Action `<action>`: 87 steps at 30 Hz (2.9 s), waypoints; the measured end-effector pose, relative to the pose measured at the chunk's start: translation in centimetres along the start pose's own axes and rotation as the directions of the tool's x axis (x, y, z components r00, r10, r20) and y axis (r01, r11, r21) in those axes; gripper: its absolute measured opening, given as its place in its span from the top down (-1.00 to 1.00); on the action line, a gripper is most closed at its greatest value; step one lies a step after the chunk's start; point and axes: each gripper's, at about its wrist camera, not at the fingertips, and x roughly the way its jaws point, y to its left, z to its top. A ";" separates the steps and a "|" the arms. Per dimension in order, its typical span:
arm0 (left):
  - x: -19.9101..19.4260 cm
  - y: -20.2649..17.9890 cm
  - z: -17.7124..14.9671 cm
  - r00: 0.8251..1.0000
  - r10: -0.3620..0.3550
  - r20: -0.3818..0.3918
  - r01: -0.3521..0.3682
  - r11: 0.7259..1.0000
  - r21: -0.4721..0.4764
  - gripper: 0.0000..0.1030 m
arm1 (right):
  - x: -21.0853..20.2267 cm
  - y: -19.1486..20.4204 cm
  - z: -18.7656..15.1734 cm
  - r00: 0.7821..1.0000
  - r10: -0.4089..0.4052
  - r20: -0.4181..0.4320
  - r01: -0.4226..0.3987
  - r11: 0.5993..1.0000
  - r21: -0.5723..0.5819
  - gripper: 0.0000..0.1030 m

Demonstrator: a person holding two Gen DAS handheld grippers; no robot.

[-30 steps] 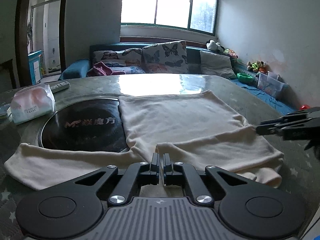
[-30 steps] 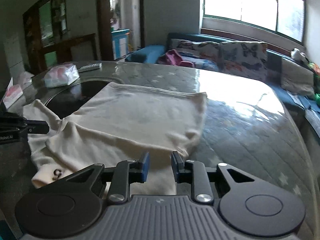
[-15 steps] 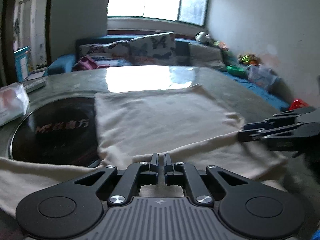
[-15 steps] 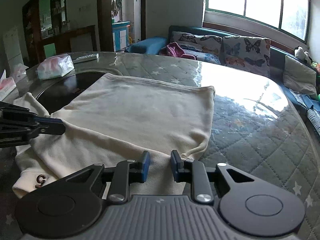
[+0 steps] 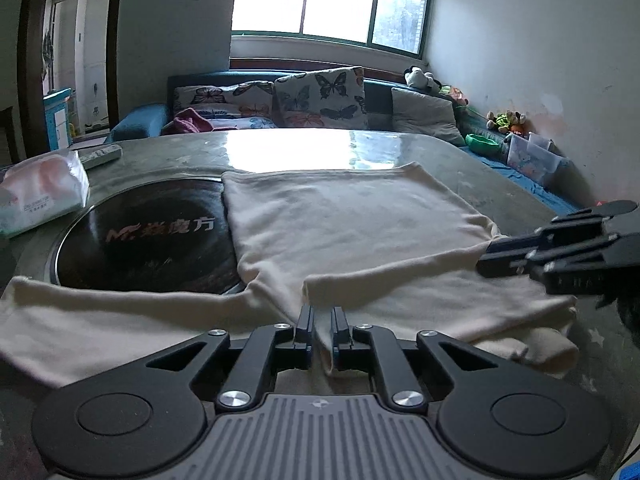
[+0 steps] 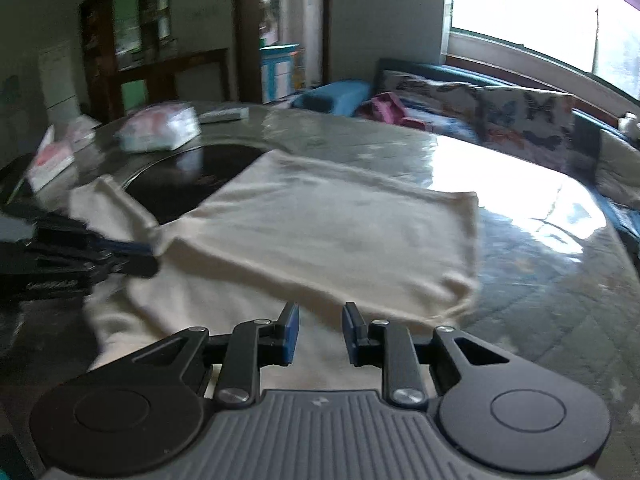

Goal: Fold clothes

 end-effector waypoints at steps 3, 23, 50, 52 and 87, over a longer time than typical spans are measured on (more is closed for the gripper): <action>-0.8 0.4 -0.1 1.000 0.015 0.008 -0.015 1.000 -0.011 0.75 | 0.4 1.7 -0.2 0.999 0.041 -0.015 -0.042 0.999 -0.031 0.55; -5.7 9.9 -1.3 0.928 0.372 0.020 -0.354 0.897 -0.263 0.40 | 3.4 8.2 1.6 0.982 0.185 -0.049 -0.190 0.971 -0.143 0.52; -4.4 17.1 -1.2 0.864 0.502 -0.047 -0.469 0.767 -0.437 0.76 | 5.8 7.7 3.4 0.982 0.188 -0.012 -0.188 0.979 -0.080 0.38; -4.7 17.1 -1.0 0.869 0.493 -0.030 -0.453 0.772 -0.446 0.80 | 6.2 7.9 3.5 0.981 0.195 -0.009 -0.195 0.978 -0.078 0.36; -4.5 -6.5 8.2 0.966 -0.078 0.246 0.102 0.991 -0.085 0.88 | -2.5 -1.7 -1.9 0.994 0.027 0.104 -0.043 0.986 0.160 0.28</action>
